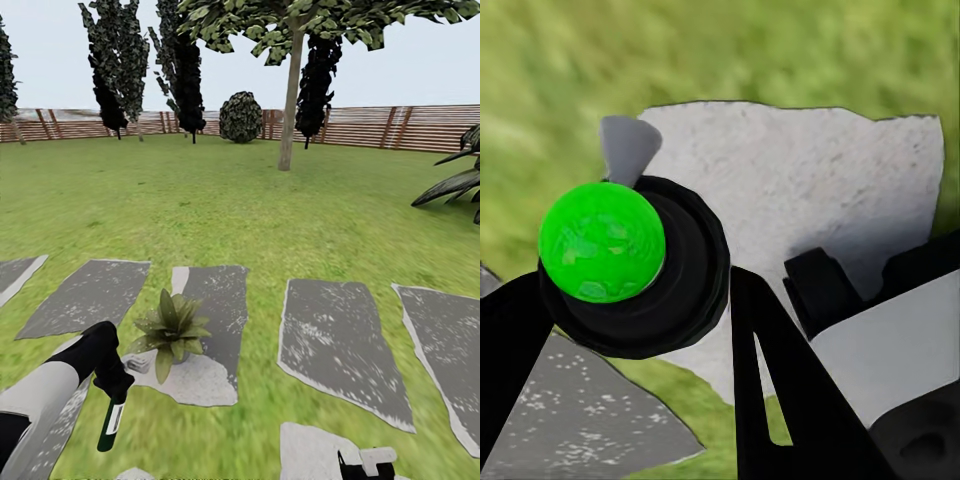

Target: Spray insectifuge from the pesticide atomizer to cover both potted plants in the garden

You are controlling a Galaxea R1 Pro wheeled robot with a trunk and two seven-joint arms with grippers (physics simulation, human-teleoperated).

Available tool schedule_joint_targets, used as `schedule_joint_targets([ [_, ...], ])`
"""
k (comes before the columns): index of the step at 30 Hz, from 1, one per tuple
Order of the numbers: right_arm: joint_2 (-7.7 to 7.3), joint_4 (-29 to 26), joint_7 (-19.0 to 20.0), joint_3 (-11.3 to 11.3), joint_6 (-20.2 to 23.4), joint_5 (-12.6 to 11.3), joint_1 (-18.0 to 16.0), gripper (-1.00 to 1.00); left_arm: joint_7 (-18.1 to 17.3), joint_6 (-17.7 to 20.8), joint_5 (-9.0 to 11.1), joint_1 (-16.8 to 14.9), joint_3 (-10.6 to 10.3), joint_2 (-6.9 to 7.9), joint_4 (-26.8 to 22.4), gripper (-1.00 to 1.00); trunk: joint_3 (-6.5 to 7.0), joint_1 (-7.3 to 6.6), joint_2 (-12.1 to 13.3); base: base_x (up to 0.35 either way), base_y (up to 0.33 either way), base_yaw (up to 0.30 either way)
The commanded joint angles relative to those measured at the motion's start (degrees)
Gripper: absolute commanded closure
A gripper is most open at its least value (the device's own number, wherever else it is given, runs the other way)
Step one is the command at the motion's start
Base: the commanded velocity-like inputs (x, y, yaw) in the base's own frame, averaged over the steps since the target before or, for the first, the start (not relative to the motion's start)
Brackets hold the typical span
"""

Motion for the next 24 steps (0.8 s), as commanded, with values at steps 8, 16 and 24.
schedule_joint_targets([
  [8, -0.36, 0.1, -0.4, -0.2, -0.1, 0.6, 0.0, -1.00, -0.6, -0.1, -0.7, 2.2, -0.2, -0.90, 1.2, 1.00, -0.13, -0.01, 0.0, 0.100, -0.026, 0.010],
  [16, -0.31, 0.1, -0.4, -0.2, -0.1, 0.6, 0.0, -1.00, -0.5, -0.1, -1.8, 2.4, -0.2, -0.94, 1.4, 1.00, -0.13, -0.01, 0.0, 0.255, -0.161, 0.000],
  [24, -0.13, 0.1, -0.4, -0.2, -0.1, 0.6, 0.0, -1.00, -0.4, 0.0, -3.2, 3.5, -0.2, -0.93, 1.5, 1.00, -0.13, -0.01, 0.0, 0.045, -0.028, 0.194],
])
